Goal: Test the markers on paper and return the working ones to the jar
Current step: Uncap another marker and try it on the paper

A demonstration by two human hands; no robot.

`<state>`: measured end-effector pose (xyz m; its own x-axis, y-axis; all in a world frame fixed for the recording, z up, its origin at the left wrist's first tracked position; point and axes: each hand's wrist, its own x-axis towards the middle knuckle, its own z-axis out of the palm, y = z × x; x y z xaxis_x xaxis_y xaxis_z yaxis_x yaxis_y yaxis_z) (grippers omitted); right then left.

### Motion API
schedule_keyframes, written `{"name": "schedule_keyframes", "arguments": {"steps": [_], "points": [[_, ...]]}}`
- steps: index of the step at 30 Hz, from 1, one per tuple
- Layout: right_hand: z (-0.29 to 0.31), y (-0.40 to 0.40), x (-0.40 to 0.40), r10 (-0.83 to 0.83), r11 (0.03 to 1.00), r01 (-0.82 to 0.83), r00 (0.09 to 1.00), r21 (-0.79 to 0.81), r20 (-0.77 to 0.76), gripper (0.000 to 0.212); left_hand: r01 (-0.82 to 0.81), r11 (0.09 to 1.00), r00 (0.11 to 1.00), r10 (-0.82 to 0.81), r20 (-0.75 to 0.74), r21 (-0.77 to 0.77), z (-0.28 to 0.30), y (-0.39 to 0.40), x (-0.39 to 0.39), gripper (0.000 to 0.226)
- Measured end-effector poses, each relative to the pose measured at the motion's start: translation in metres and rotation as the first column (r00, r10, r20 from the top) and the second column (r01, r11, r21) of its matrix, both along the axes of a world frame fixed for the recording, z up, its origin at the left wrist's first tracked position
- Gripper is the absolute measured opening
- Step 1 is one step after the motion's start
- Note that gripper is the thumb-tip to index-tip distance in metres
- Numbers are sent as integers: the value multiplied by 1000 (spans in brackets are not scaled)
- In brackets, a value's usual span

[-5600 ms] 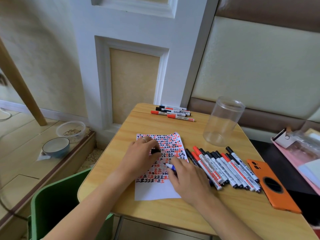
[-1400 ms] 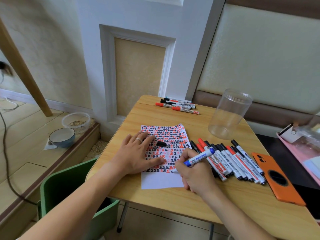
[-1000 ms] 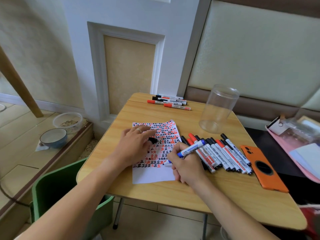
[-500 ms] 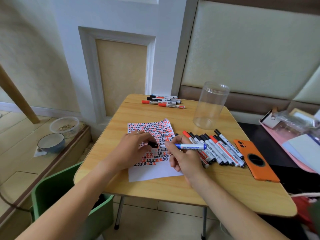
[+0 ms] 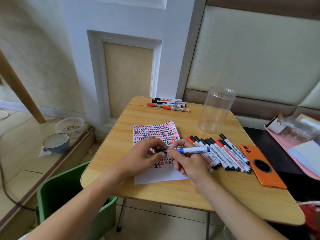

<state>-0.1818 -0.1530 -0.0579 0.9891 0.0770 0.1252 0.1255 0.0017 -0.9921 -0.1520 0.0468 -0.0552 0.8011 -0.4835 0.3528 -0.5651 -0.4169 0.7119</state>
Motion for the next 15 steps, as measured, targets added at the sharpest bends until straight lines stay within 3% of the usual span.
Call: {"name": "schedule_keyframes", "arguments": {"steps": [5,9,12,15], "points": [[4,0,-2,49,998,-48,998,42,-41,24,-4,996,999,0,-44,-88,2,-5,-3,7],[6,-2,-2,30,977,-7,994,212,-106,35,-67,996,997,65,-43,-53,6,9,3,9],[5,-5,0,-4,971,34,992,237,-126,14,-143,989,987,140,-77,-42,6,23,8,9],[2,-4,1,14,990,-1,995,138,-97,8,-125,984,981,103,-164,-127,4,24,4,5]]}}
